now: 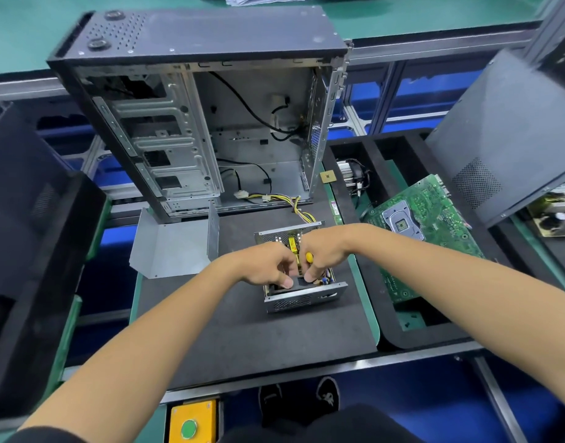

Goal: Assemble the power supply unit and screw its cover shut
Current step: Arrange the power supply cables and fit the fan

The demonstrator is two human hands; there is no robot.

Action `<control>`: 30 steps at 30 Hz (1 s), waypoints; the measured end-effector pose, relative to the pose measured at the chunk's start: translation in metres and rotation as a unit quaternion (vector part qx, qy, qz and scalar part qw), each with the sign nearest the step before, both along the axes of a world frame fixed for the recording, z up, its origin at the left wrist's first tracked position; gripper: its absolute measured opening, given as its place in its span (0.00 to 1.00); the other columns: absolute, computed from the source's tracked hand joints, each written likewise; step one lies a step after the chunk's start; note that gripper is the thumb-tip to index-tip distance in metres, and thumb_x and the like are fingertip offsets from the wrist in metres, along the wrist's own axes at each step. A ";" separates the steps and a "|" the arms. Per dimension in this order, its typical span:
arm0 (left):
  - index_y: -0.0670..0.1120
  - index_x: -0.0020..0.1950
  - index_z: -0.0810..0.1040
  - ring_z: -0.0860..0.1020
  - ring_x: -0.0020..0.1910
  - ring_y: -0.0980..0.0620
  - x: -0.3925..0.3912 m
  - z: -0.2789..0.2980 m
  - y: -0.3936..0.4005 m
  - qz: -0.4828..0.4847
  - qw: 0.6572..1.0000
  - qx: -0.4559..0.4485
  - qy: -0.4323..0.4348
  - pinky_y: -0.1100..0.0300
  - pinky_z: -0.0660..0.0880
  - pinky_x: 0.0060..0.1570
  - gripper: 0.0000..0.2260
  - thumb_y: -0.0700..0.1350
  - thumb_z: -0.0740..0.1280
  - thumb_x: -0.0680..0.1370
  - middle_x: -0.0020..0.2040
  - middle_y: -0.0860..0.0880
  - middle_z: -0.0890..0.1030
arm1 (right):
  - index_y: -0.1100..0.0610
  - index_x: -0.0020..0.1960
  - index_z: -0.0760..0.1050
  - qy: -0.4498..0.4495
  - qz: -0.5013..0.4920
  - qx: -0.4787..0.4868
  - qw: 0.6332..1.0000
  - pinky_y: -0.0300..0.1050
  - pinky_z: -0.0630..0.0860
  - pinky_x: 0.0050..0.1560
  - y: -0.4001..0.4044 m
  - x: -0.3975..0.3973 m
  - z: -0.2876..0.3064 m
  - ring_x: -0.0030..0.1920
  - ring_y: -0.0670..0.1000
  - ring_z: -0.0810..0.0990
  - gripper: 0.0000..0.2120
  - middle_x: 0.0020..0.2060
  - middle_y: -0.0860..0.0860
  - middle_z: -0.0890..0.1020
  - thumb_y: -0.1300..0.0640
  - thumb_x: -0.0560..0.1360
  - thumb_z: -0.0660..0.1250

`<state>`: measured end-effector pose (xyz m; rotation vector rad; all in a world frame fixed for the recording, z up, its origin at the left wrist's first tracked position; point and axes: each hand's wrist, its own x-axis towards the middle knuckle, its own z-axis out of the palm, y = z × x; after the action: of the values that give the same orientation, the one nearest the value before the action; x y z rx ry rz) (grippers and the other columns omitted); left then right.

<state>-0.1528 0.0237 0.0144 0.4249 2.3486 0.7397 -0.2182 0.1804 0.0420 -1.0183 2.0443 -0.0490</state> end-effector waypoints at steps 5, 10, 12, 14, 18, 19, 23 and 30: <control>0.45 0.43 0.78 0.71 0.33 0.58 0.002 -0.001 0.000 0.010 1.000 -0.013 0.008 0.68 0.67 0.33 0.05 0.40 0.73 0.72 0.33 0.58 0.74 | 0.55 0.45 0.84 0.017 0.018 -0.023 0.999 0.41 0.71 0.41 -0.004 0.005 0.000 0.38 0.47 0.75 0.05 0.35 0.47 0.79 0.54 0.73 0.72; 0.48 0.42 0.79 0.72 0.33 0.59 0.000 0.004 -0.003 0.011 0.999 -0.031 0.001 0.67 0.68 0.35 0.05 0.42 0.74 0.72 0.34 0.59 0.75 | 0.56 0.45 0.83 0.023 0.014 -0.027 0.999 0.42 0.73 0.42 -0.005 0.008 -0.005 0.39 0.50 0.76 0.06 0.34 0.47 0.79 0.53 0.73 0.72; 0.49 0.40 0.79 0.73 0.32 0.59 0.001 0.004 -0.004 0.004 0.998 -0.056 -0.006 0.69 0.70 0.32 0.05 0.43 0.74 0.73 0.32 0.58 0.76 | 0.55 0.42 0.82 0.020 0.017 -0.020 0.999 0.43 0.74 0.43 -0.006 0.010 -0.007 0.40 0.50 0.76 0.06 0.32 0.44 0.78 0.52 0.73 0.72; 0.51 0.36 0.77 0.76 0.31 0.55 0.003 0.003 -0.005 0.003 0.997 -0.071 -0.003 0.67 0.71 0.31 0.08 0.43 0.73 0.73 0.31 0.57 0.77 | 0.53 0.39 0.80 0.024 0.030 -0.016 0.999 0.43 0.73 0.42 -0.007 0.012 -0.008 0.40 0.51 0.75 0.06 0.32 0.44 0.76 0.53 0.73 0.72; 0.50 0.38 0.77 0.79 0.30 0.54 0.009 0.008 -0.001 -0.006 0.996 -0.084 0.003 0.63 0.73 0.34 0.07 0.45 0.71 0.75 0.32 0.55 0.79 | 0.55 0.43 0.81 0.032 0.044 -0.001 0.999 0.41 0.70 0.39 -0.011 0.013 -0.005 0.39 0.51 0.75 0.05 0.32 0.44 0.75 0.54 0.73 0.72; 0.50 0.39 0.77 0.79 0.31 0.54 0.009 0.010 0.000 -0.015 0.996 -0.090 0.013 0.63 0.73 0.35 0.06 0.46 0.70 0.75 0.33 0.54 0.80 | 0.55 0.43 0.80 0.034 0.048 0.003 0.998 0.41 0.69 0.37 -0.012 0.013 -0.004 0.38 0.50 0.75 0.05 0.31 0.44 0.75 0.54 0.73 0.72; 0.51 0.44 0.76 0.75 0.36 0.59 0.011 0.016 -0.002 -0.032 0.994 -0.104 -0.006 0.61 0.70 0.35 0.13 0.56 0.75 0.69 0.39 0.55 0.79 | 0.56 0.44 0.80 0.018 0.036 0.024 0.999 0.41 0.70 0.38 -0.016 0.012 -0.003 0.40 0.52 0.78 0.05 0.34 0.48 0.78 0.54 0.73 0.72; 0.48 0.44 0.76 0.75 0.39 0.48 0.012 0.007 0.008 -0.073 0.985 -0.156 0.021 0.59 0.70 0.36 0.13 0.48 0.77 0.66 0.42 0.47 0.81 | 0.60 0.46 0.82 -0.004 -0.001 -0.049 0.999 0.49 0.77 0.46 -0.010 0.003 0.008 0.38 0.53 0.77 0.07 0.40 0.56 0.83 0.56 0.74 0.70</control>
<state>-0.1408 0.0315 0.0211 0.4693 2.3883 0.2887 -0.2147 0.1703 0.0499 -1.0732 2.0530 -0.1550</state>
